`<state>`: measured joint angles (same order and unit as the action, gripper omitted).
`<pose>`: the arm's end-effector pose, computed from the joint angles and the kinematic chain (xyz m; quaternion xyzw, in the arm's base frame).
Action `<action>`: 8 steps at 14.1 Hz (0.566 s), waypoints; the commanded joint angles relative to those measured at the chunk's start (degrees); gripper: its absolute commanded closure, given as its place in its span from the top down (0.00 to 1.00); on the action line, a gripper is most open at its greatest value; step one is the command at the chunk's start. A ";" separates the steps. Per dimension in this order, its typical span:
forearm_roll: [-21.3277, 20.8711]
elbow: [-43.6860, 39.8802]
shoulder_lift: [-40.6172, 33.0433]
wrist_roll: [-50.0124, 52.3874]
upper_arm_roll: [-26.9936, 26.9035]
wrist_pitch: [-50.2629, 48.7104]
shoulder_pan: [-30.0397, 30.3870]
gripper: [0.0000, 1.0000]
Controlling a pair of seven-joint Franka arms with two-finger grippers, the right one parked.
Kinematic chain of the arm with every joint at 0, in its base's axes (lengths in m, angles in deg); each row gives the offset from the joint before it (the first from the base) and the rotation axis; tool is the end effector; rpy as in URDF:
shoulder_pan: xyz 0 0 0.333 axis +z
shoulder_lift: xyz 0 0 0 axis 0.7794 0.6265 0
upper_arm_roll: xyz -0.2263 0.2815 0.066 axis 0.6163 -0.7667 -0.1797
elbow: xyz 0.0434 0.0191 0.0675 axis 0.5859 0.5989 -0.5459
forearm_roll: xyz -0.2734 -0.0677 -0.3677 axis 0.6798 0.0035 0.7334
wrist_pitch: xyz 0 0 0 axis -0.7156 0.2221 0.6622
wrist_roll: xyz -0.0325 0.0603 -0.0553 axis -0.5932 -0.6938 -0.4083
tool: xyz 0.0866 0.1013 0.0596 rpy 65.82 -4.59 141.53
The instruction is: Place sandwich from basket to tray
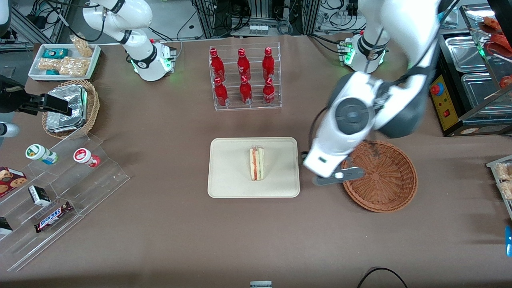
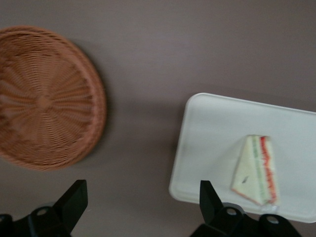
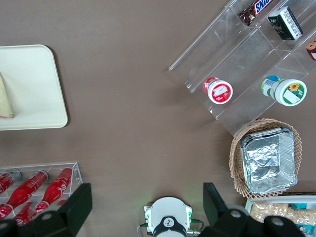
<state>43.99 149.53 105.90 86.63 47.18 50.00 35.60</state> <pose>0.6916 -0.3334 0.4605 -0.9952 -0.0802 0.0489 0.0282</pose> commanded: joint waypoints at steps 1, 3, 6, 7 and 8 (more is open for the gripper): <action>1.15 2.70 -4.71 -6.54 0.41 -5.84 5.13 1.00; 2.12 3.13 -6.91 -10.59 0.41 -9.44 9.17 1.00; 3.87 4.02 -10.60 -18.41 0.33 -13.67 16.38 1.00; 3.97 3.49 -11.13 -18.86 0.32 -14.12 18.49 1.00; 3.88 2.88 -11.40 -18.87 0.32 -14.64 20.16 1.00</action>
<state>46.72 150.85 97.34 69.08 46.97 36.34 52.58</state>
